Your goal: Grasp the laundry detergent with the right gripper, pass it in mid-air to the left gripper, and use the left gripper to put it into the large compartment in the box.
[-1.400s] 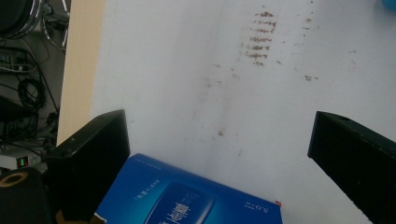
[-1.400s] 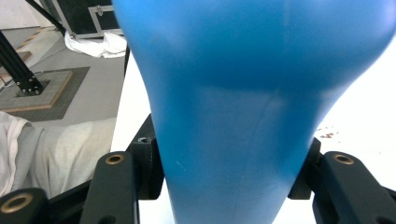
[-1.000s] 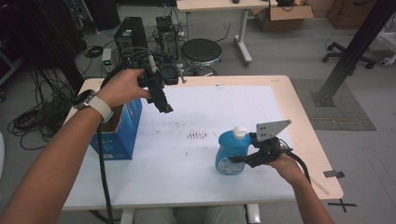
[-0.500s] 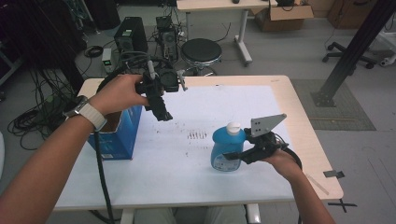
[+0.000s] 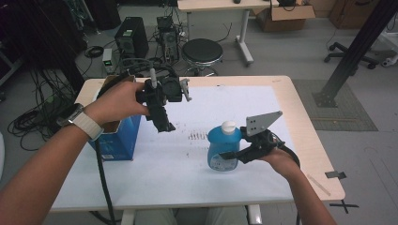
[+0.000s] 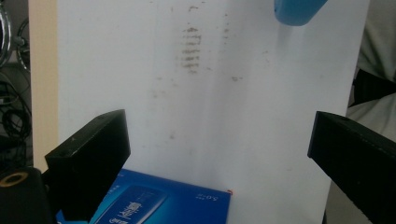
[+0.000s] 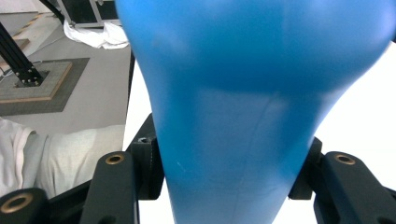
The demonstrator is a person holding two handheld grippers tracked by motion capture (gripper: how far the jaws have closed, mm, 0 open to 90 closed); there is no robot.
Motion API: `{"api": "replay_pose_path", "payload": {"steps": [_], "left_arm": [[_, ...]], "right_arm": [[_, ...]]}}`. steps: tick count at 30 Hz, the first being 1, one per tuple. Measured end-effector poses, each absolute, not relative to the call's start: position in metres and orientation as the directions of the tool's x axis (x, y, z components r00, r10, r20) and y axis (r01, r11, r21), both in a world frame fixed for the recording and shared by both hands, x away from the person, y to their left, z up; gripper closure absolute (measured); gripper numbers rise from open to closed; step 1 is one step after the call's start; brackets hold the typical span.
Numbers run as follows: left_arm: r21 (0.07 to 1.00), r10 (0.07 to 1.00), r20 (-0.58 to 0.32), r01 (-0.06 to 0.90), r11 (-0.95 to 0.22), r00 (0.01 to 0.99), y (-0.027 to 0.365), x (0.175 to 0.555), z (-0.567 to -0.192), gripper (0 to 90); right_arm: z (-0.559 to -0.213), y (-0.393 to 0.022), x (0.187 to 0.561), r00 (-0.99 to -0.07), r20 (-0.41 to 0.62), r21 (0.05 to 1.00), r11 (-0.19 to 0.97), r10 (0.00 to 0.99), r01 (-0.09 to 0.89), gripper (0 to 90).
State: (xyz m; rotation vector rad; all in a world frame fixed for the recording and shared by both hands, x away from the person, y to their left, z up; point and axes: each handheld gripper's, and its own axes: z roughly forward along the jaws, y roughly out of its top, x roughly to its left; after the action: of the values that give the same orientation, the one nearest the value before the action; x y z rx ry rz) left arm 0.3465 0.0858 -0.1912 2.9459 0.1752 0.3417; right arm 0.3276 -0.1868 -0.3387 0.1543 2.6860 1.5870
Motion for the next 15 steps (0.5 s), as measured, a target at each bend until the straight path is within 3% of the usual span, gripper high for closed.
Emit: {"api": "replay_pose_path", "payload": {"steps": [15], "left_arm": [[0.196,0.078,0.165,0.045,-0.980,0.983,0.073,0.324,-0.187,7.1]], "right_arm": [[-0.332,-0.163,0.329,-0.998,0.011,0.875,0.482,0.063,0.040,44.8]]}}
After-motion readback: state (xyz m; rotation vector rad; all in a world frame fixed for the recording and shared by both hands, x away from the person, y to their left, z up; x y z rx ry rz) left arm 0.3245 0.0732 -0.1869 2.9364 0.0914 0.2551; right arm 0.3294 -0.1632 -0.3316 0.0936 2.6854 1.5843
